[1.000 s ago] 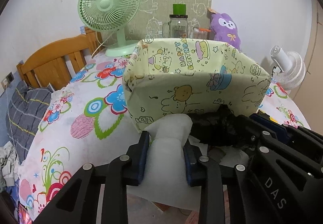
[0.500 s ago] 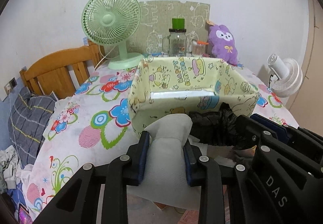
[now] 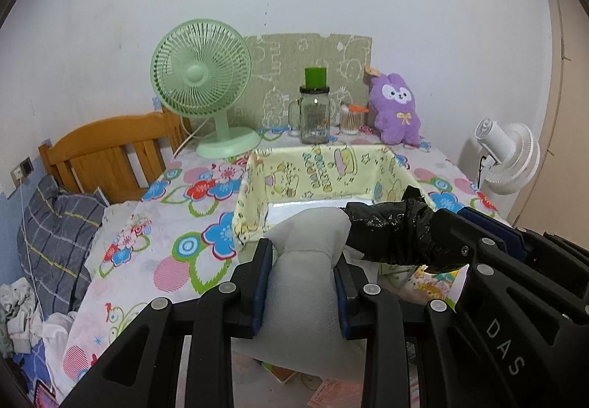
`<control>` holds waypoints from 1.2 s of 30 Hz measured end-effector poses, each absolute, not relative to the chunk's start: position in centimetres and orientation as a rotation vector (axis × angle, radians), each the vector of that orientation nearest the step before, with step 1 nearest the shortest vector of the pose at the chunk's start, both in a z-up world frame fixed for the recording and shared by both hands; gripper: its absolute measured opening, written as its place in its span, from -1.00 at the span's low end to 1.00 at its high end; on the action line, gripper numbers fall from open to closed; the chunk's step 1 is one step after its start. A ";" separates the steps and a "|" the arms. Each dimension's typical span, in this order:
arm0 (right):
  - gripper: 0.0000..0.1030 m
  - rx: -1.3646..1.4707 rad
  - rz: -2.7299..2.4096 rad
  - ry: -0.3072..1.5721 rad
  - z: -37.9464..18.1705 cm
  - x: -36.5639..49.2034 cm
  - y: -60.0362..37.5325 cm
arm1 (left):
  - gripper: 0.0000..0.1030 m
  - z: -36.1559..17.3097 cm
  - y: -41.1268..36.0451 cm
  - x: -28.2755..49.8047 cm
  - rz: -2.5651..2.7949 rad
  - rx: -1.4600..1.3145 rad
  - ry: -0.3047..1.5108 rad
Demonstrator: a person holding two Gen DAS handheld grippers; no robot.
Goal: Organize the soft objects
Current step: 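Lift the white cloth and black bundle and carry both over the patterned basket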
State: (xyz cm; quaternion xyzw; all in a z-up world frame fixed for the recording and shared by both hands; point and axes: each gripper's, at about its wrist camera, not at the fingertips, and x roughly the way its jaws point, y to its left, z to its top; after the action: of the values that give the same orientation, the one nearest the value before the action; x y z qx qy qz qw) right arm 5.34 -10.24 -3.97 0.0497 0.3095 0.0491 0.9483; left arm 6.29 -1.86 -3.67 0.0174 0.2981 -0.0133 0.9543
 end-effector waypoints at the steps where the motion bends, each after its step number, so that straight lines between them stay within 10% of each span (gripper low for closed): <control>1: -0.62 0.101 0.099 0.623 -3.6 5.2 -10.3 | -0.43 -3.4 -1.9 6.2 -0.029 0.036 0.600; 36: -0.62 0.121 0.078 0.555 -0.3 9.2 -11.8 | -0.43 -0.1 -2.7 10.3 -0.018 0.021 0.523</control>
State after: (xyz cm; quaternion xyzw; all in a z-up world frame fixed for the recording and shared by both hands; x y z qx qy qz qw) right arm 9.15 -11.75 -0.27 0.0595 0.2736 0.0385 0.9592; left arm 10.27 -2.71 -0.11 0.0102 0.2583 -0.0088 0.9660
